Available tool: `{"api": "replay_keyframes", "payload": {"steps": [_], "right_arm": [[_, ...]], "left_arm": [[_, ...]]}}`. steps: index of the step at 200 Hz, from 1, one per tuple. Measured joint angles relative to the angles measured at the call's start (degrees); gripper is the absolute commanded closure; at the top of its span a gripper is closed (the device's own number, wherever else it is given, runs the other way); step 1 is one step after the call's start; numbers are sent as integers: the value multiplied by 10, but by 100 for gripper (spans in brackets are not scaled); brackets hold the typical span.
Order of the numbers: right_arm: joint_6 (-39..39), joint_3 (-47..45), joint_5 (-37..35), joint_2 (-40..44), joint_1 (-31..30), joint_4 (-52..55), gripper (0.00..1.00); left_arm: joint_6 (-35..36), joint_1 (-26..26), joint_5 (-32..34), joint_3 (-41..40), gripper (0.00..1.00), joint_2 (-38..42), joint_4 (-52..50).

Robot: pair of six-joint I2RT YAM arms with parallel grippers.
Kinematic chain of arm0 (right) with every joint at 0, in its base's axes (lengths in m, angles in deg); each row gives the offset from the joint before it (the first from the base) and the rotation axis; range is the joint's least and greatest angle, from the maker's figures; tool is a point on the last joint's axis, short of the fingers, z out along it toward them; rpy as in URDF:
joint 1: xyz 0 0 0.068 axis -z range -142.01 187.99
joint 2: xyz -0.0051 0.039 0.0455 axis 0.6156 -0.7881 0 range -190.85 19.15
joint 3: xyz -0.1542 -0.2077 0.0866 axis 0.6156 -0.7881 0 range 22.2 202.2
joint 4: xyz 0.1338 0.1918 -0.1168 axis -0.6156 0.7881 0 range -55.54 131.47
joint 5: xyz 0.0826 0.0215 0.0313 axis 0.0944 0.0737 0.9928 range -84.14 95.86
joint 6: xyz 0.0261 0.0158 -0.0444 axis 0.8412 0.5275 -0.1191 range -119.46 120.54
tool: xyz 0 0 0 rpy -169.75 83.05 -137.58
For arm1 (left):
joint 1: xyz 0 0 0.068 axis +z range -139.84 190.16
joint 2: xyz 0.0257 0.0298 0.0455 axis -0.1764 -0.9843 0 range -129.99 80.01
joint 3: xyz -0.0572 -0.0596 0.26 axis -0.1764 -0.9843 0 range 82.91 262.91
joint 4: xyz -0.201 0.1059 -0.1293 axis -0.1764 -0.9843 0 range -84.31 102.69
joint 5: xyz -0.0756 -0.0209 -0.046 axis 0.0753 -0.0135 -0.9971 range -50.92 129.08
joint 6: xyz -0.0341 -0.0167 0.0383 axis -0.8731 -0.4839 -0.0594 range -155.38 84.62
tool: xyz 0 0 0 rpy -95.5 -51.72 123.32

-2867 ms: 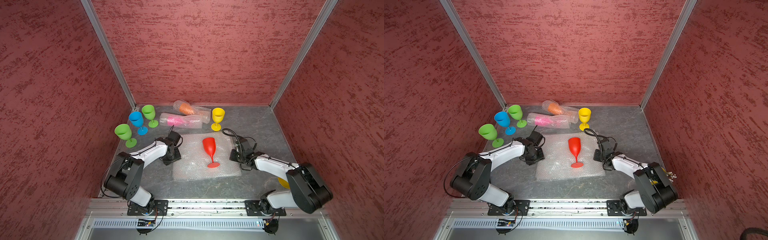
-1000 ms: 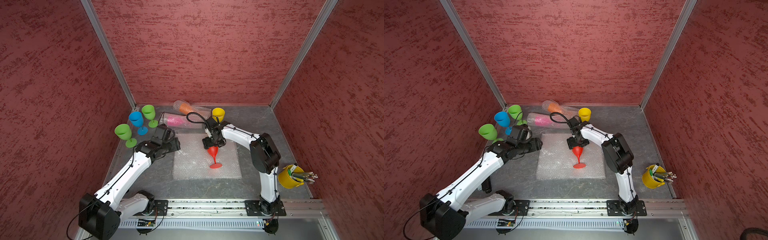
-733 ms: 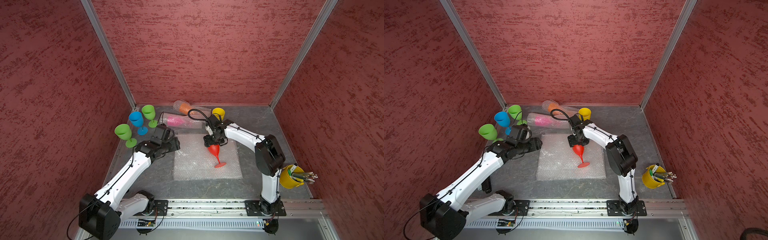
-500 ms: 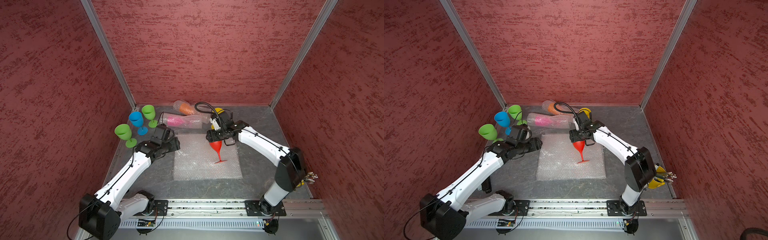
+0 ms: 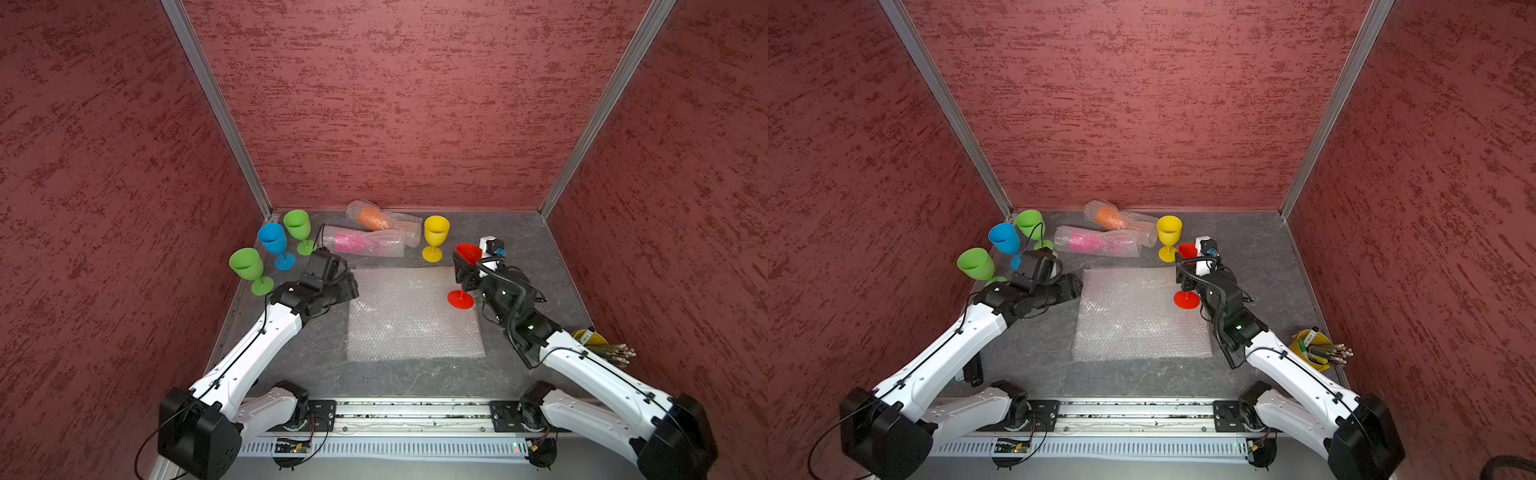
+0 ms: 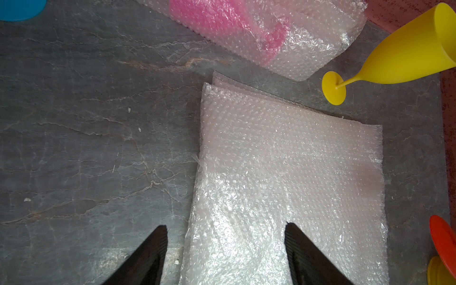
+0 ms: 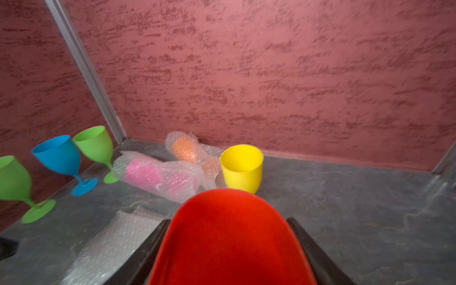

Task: Unpack wine glasses from bubble wrap
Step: Place the wine glass at the center of the board.

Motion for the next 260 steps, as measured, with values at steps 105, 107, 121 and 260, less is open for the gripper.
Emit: {"api": "replay_keyframes", "payload": {"steps": [105, 107, 121, 260], "right_arm": [[-91, 25, 12, -387, 188, -442, 27], [-90, 28, 15, -394, 191, -447, 27], [-84, 49, 34, -432, 207, -471, 26], [-32, 194, 216, -627, 247, -571, 21]], "left_arm": [[-10, 6, 2, -7, 24, 0, 12], [-10, 6, 2, -7, 24, 0, 12], [-11, 7, 0, -7, 24, 0, 15], [-15, 10, -25, -8, 25, -20, 23]]}}
